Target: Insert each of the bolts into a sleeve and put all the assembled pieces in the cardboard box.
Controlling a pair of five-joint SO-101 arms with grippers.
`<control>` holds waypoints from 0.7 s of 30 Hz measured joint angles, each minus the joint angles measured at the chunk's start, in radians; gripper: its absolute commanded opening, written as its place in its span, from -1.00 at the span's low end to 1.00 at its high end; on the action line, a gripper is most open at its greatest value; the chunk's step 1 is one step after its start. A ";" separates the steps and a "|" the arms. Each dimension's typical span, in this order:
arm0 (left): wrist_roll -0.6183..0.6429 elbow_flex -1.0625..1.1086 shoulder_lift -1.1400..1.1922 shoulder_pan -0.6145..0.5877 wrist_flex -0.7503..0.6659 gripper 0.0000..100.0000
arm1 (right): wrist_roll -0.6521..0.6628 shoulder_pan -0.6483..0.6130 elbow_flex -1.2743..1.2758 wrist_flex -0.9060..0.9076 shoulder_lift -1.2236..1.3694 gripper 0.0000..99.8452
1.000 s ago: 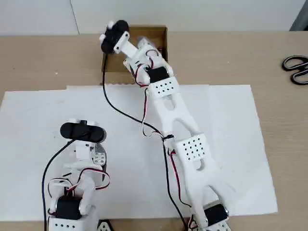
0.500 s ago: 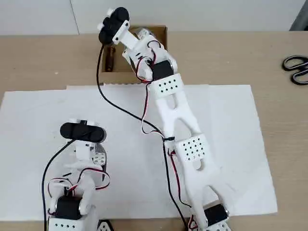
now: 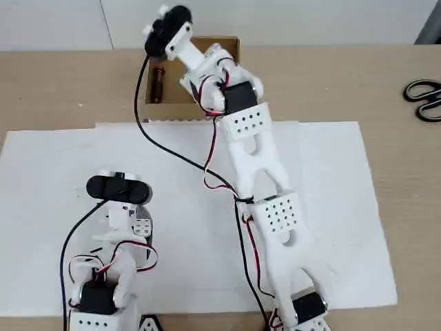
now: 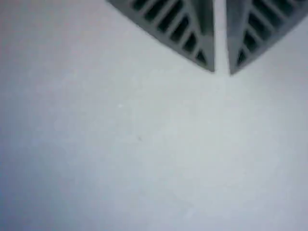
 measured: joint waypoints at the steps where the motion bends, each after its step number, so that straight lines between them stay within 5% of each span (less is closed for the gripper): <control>1: 0.000 0.000 0.000 0.000 0.000 -0.99 | -0.020 0.000 0.000 0.040 -0.040 -1.00; 9: 0.000 0.000 0.000 0.000 0.000 -0.99 | -0.181 0.051 -0.002 0.330 -0.282 -1.00; 21: 0.000 0.000 0.000 0.000 0.000 -0.99 | -0.315 0.287 0.141 0.384 -0.597 -1.00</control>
